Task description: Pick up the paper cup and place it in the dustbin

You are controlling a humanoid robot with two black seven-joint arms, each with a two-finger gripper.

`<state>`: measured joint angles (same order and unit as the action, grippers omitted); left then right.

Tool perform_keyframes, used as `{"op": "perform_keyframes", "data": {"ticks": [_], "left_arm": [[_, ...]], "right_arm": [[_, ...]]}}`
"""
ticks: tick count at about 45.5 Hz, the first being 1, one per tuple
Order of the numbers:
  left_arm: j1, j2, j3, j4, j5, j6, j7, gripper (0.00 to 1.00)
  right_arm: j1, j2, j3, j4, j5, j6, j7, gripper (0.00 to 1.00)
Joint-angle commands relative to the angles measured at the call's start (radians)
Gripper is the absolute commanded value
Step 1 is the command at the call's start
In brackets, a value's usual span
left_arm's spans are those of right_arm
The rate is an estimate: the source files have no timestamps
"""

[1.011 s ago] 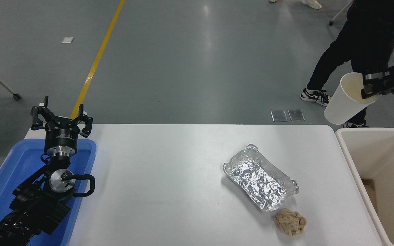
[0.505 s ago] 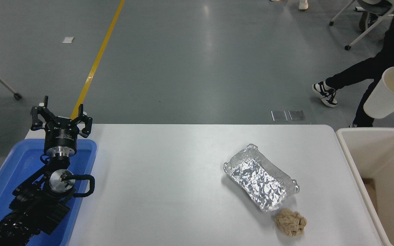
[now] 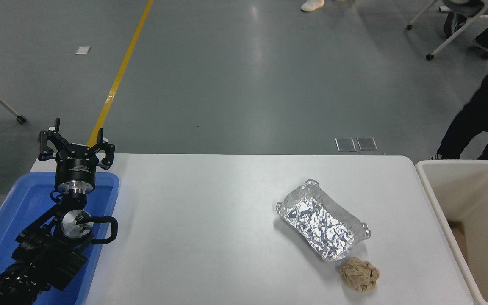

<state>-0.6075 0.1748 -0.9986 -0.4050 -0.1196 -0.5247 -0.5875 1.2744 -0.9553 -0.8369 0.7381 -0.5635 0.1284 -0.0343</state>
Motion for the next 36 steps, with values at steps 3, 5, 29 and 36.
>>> {"op": "perform_keyframes", "data": {"ticks": [3, 5, 29, 36], "left_arm": [[0.0, 0.0, 0.0, 0.0, 0.0, 0.0, 0.0, 0.99], [0.0, 0.0, 0.0, 0.0, 0.0, 0.0, 0.0, 0.99], [0.0, 0.0, 0.0, 0.0, -0.002, 0.0, -0.002, 0.99], [0.0, 0.0, 0.0, 0.0, -0.002, 0.0, -0.002, 0.99]], "right_arm": [[-0.469, 0.213, 0.403, -0.219, 0.118, -0.156, -0.095, 0.0], [-0.497, 0.257, 0.403, -0.258, 0.163, -0.164, -0.096, 0.0], [-0.573, 0.389, 0.404, -0.339, 0.318, -0.225, -0.093, 0.0], [-0.532, 0.379, 0.401, -0.286, 0.318, -0.216, -0.09, 0.69]]}}
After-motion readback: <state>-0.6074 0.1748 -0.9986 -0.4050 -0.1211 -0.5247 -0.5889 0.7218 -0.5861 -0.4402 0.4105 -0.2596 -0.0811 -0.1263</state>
